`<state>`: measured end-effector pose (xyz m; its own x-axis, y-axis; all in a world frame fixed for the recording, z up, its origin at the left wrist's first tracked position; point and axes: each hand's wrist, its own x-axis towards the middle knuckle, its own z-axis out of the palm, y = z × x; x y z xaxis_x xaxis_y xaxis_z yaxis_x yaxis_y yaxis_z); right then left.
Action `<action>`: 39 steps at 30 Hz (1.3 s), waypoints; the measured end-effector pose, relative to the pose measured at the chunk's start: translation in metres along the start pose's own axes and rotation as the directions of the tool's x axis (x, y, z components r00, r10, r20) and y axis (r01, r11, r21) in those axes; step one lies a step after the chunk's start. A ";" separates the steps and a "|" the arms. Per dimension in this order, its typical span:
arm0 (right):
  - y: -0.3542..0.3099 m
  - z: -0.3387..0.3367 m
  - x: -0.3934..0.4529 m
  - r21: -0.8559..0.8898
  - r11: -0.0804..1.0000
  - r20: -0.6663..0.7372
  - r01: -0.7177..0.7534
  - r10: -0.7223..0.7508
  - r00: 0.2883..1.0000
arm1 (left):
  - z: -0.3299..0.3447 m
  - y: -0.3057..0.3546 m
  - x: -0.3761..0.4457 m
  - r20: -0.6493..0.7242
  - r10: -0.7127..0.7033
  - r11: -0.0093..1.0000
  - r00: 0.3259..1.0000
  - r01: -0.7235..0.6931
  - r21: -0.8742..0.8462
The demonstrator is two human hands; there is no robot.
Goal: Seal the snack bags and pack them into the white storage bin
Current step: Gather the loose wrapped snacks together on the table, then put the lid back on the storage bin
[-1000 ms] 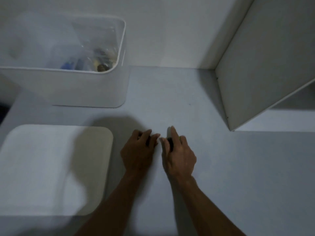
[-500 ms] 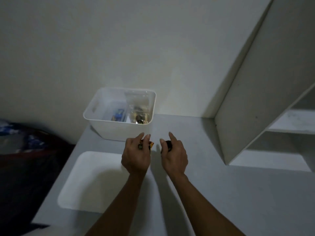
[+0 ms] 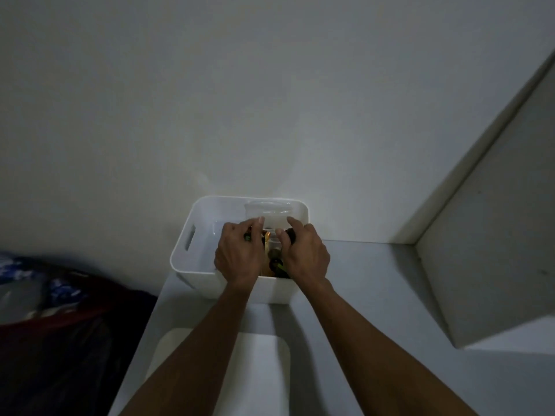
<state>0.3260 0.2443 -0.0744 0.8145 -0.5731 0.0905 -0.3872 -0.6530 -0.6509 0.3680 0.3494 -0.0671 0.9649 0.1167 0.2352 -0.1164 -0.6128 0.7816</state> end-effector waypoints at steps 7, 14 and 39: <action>0.013 0.044 0.016 -0.176 0.984 -0.015 0.020 -0.023 1.000 | 0.034 -0.037 0.026 0.221 0.092 0.982 0.971 -0.125 0.143; 0.008 0.043 0.008 -0.094 0.996 -0.039 0.006 -0.009 0.999 | 0.026 -0.047 0.020 0.286 0.064 0.990 0.956 -0.097 0.102; 0.101 0.062 -0.270 0.047 0.975 0.195 -0.218 0.205 0.959 | -0.140 -0.239 -0.191 0.236 -0.150 0.972 0.960 0.099 0.215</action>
<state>0.0936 0.3637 -0.2110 0.7858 -0.5873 -0.1938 -0.5348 -0.4881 -0.6897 0.1790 0.5833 -0.2179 0.9994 0.0199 -0.0276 0.0332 -0.7520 0.6584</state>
